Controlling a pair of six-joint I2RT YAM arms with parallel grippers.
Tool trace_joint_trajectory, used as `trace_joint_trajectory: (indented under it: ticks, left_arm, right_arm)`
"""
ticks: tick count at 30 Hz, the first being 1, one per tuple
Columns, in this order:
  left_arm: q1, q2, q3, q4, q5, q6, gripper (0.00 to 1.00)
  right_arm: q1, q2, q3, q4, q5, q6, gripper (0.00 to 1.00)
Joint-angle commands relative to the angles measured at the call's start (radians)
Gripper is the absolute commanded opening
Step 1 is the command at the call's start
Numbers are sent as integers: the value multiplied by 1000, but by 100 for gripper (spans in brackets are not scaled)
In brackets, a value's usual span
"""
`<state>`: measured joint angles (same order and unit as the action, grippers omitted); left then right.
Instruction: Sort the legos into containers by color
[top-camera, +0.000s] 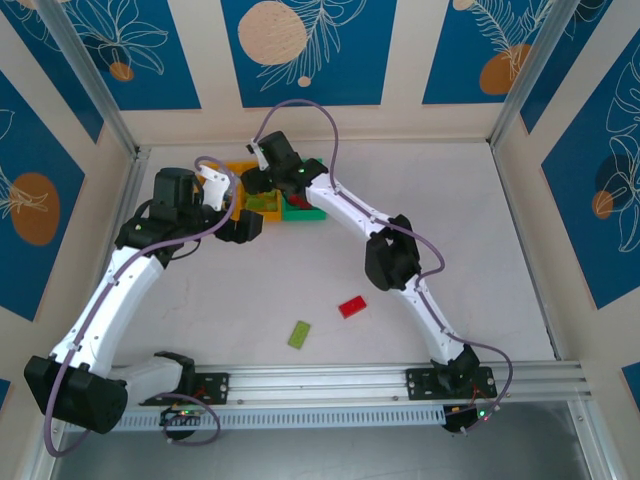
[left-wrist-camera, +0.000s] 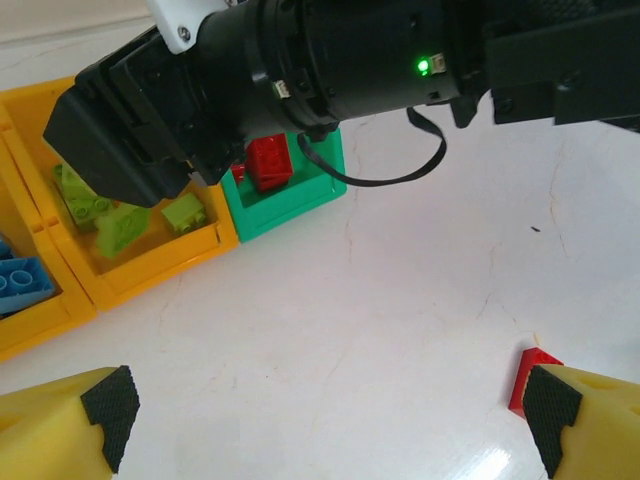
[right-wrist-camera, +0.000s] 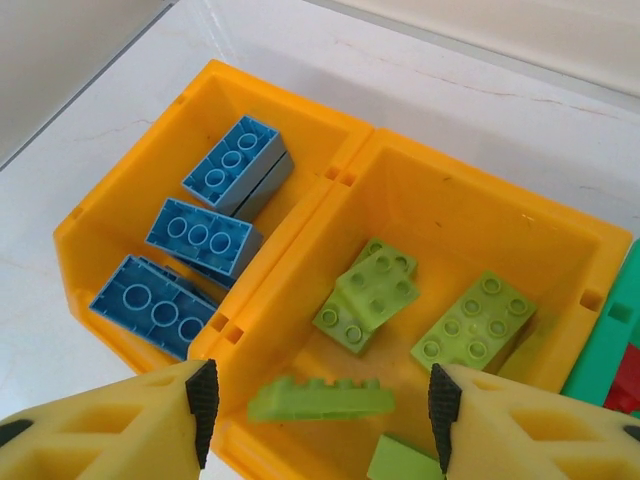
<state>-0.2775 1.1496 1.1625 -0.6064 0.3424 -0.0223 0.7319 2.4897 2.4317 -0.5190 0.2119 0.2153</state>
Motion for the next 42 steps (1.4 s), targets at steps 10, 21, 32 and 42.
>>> trace_joint_trajectory:
  ticks: [10,21,32,42]
  left_arm:
    - [-10,39,20,56,82,-13,100]
    - [-37,112,8,140,139,8,100]
    - [-77,180,41,141,124,20,100]
    - [-91,180,20,133,101,31,100]
  right_arm:
    - [-5,-624,-633,79,-35,66,62]
    - [82,-1215,-1324,-130,194,391,81]
    - [104,-1064,-1394,-400,140,372,88]
    - [154,-853,-1388,-293,63,262,89]
